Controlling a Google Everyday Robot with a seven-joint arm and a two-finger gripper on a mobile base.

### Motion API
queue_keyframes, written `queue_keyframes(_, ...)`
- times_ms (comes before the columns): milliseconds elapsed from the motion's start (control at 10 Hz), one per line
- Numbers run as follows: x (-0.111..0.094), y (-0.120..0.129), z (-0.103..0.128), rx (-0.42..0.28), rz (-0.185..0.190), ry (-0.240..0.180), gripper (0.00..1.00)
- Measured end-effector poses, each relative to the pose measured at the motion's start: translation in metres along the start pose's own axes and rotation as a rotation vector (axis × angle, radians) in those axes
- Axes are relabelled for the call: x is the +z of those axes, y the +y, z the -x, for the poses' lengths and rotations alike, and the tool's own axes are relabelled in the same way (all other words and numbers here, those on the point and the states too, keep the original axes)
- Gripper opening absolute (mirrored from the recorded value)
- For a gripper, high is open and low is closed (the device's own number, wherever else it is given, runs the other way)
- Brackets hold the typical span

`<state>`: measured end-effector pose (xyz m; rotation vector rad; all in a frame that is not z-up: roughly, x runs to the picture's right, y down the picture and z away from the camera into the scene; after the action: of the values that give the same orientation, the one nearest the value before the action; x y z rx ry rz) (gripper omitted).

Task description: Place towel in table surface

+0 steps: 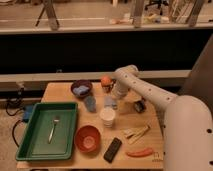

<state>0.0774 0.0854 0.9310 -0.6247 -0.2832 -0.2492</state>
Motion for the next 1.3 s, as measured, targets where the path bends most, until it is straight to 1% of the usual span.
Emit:
queue_keyframes(500, 0.014, 0.003, -0.007, -0.001, 0.007, -0.014, 0.79)
queue_keyframes(600, 0.016, 0.004, -0.008, 0.0, 0.008, -0.016, 0.73)
queue_keyframes(1100, 0.022, 0.005, -0.011, -0.003, 0.006, -0.023, 0.24)
queue_keyframes(1200, 0.023, 0.006, -0.011, -0.004, 0.004, -0.022, 0.15)
queue_keyframes(1300, 0.021, 0.007, -0.011, -0.006, 0.002, -0.021, 0.09)
